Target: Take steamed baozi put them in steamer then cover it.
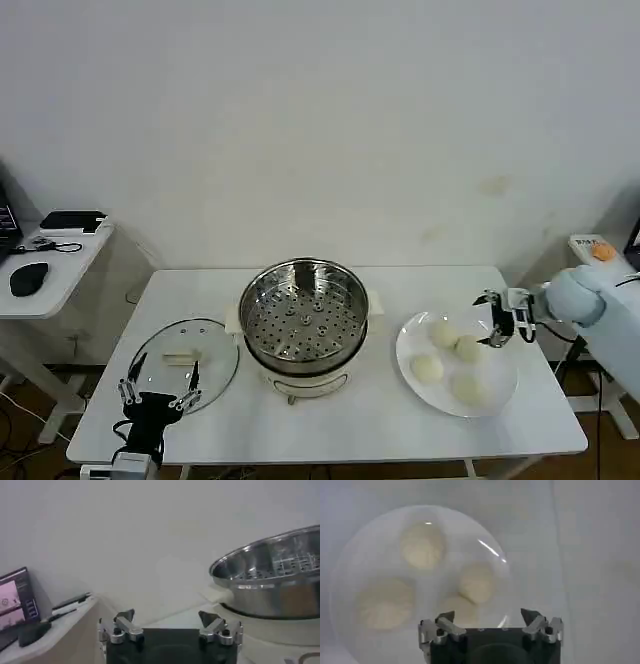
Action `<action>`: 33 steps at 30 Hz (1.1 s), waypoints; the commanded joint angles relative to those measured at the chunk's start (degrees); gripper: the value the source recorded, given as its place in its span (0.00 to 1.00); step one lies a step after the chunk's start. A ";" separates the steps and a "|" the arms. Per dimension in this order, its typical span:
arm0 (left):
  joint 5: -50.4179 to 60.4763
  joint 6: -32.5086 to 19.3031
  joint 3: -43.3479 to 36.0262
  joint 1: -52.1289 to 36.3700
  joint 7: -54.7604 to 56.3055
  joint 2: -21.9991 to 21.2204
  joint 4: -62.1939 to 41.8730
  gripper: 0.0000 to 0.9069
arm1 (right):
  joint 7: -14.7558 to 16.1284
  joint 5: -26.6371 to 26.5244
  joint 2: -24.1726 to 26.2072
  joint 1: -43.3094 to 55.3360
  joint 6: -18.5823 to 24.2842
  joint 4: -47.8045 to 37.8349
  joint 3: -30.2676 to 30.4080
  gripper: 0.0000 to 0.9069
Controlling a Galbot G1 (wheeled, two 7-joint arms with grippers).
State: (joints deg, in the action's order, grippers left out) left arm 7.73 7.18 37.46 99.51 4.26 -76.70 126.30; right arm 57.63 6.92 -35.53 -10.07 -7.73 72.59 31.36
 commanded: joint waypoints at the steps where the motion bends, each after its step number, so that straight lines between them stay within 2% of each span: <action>1: 0.50 0.01 0.17 0.01 -0.23 0.35 -0.15 1.00 | 2.27 0.09 -8.06 9.20 1.49 -8.77 11.60 1.00; 11: 1.26 -0.44 0.57 0.69 -0.27 0.13 0.02 1.00 | 0.81 3.62 -11.14 8.68 0.91 -13.68 11.53 1.00; 25: 1.20 -0.46 1.29 0.93 -0.25 0.33 0.45 1.00 | -0.36 4.38 -13.11 7.02 0.83 -16.20 10.61 0.98; 29: 1.20 -0.42 1.38 0.86 -0.25 0.36 0.59 1.00 | -0.18 4.52 -13.36 6.85 0.62 -16.17 10.65 0.83; 30: 1.18 -0.41 1.42 0.88 -0.25 0.36 0.59 1.00 | -0.21 4.49 -13.35 6.83 0.60 -16.18 10.74 0.77; 33: 1.12 -0.41 1.61 0.98 -0.24 0.42 0.65 1.00 | -0.21 4.34 -13.35 6.77 0.42 -16.17 10.92 0.74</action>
State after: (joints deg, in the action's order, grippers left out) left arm 8.75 6.73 39.25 100.52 4.04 -76.29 126.95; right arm 57.54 10.99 -47.97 -3.68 -7.31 57.45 41.80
